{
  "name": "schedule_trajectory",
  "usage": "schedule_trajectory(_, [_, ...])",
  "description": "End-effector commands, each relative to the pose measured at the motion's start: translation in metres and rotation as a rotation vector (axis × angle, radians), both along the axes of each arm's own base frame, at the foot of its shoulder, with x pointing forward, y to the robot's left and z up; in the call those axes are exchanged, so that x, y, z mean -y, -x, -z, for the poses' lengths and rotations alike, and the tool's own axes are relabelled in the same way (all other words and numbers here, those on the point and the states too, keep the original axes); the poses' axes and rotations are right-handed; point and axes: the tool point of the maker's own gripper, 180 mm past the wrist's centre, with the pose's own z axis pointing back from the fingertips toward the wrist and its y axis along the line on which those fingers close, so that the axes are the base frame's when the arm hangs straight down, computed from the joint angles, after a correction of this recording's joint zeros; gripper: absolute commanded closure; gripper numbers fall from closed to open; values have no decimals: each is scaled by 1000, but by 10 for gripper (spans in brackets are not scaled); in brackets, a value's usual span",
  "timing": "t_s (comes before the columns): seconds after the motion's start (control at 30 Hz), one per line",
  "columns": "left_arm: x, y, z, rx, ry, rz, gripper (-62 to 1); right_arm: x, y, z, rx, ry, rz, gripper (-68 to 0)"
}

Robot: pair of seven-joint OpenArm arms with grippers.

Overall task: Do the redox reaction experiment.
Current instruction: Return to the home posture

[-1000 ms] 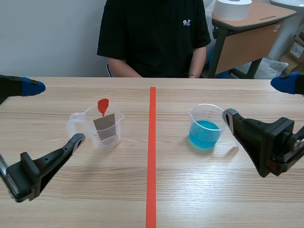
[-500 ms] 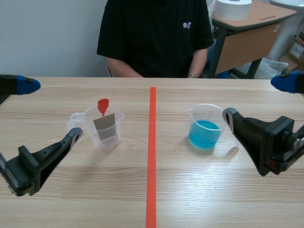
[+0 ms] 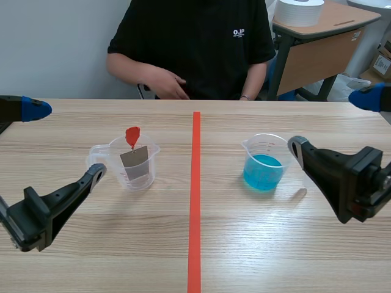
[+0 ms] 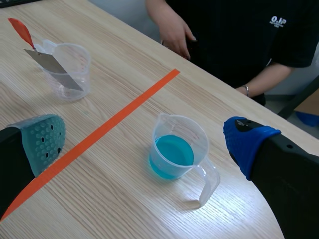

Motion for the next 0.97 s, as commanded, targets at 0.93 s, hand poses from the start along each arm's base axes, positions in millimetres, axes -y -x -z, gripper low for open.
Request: schedule_trajectory(0.93, [4, 1, -7, 20, 26, 3, -623, 4, 2, -6, 35, -5, 3, -679])
